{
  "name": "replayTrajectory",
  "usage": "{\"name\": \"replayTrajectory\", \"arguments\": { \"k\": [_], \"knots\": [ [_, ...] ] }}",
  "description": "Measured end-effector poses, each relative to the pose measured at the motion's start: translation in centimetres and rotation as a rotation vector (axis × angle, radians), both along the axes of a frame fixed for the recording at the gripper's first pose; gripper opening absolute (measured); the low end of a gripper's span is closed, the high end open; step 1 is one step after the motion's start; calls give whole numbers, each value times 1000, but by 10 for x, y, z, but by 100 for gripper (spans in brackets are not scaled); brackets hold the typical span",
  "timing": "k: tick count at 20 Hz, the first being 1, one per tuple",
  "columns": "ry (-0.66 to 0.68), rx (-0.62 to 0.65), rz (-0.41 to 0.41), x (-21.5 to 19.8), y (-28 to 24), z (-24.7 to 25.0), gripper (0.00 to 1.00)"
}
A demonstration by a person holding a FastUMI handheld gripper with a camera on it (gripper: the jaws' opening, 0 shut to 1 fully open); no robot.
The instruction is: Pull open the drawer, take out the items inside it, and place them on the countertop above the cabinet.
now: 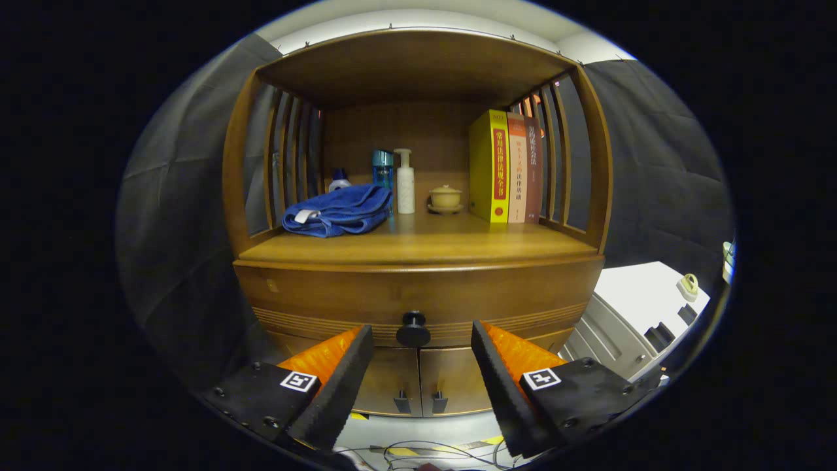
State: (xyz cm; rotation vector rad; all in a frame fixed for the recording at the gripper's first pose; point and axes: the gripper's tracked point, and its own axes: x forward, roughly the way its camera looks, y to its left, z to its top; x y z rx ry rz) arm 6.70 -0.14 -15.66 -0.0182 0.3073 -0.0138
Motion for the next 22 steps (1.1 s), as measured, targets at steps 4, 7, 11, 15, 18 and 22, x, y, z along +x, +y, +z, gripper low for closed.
{"name": "replayTrajectory", "arguments": {
  "k": [4,7,11,15,18,22],
  "knots": [
    [38,-1,6,19,5,-22,99],
    [55,-2,9,33,8,-33,99],
    [70,-5,12,49,8,-42,99],
    [79,3,6,57,7,-49,98],
    [81,10,4,65,8,-51,93],
    [54,0,16,68,13,-48,81]
  ]
}}
